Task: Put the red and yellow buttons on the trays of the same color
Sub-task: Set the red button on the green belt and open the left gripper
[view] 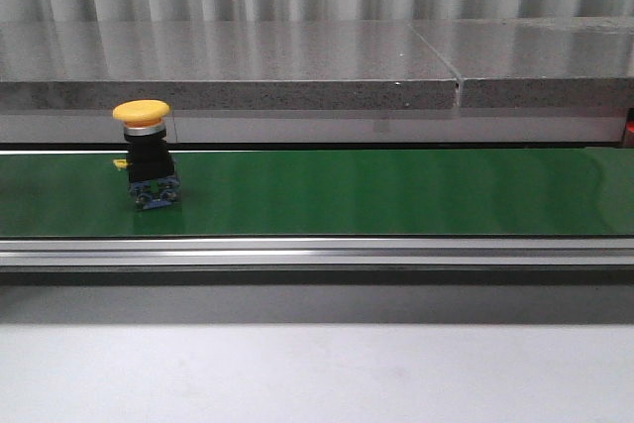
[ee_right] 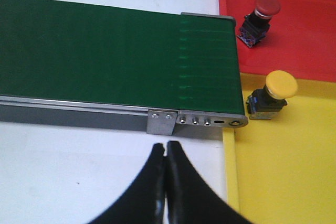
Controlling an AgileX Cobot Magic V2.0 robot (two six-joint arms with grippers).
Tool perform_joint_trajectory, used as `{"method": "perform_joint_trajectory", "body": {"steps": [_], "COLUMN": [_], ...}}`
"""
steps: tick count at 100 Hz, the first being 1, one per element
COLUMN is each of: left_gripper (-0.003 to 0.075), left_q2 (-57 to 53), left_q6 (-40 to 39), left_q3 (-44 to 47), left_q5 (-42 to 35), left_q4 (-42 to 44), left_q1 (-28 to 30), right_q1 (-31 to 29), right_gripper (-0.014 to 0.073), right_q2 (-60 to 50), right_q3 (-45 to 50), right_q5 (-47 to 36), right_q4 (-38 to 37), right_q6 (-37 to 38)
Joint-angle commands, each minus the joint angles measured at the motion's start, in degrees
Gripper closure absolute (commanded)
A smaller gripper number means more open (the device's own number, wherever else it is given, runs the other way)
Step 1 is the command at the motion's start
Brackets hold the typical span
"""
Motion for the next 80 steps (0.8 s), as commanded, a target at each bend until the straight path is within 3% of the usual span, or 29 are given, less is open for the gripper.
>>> {"method": "perform_joint_trajectory", "body": {"steps": [1,35,42,57,80], "left_gripper": [0.0498,0.0493,0.0439,0.0204,0.0183], "left_q2": [-2.37,-1.1,-0.58,-0.56,-3.12], "left_q6": [0.09,0.18,0.18,0.18,0.18], "left_q3": [-0.15,3.77,3.77,3.77,3.38], "left_q5": [-2.27,-3.24,-3.25,-4.31,-6.96], "left_q4": [-0.78,-2.24,-2.24,-2.24,-2.82], "left_q1": [-0.57,-0.55,-0.55,-0.55,-2.27], "right_q1": [-0.04,-0.04,-0.04,-0.04,-0.04], "right_gripper": [0.0661,0.0661,0.0661,0.0661,0.0661], "right_q2": [0.32,0.32,0.32,0.32,0.32], "right_q3": [-1.45,-1.45,-1.45,-1.45,-1.45], "right_q5": [-3.57,-3.57,-3.57,-3.57,-3.57], "right_q4": [0.0,0.0,0.0,0.0,0.0], "right_q6": [-0.28,-0.28,-0.28,-0.28,-0.28]}}
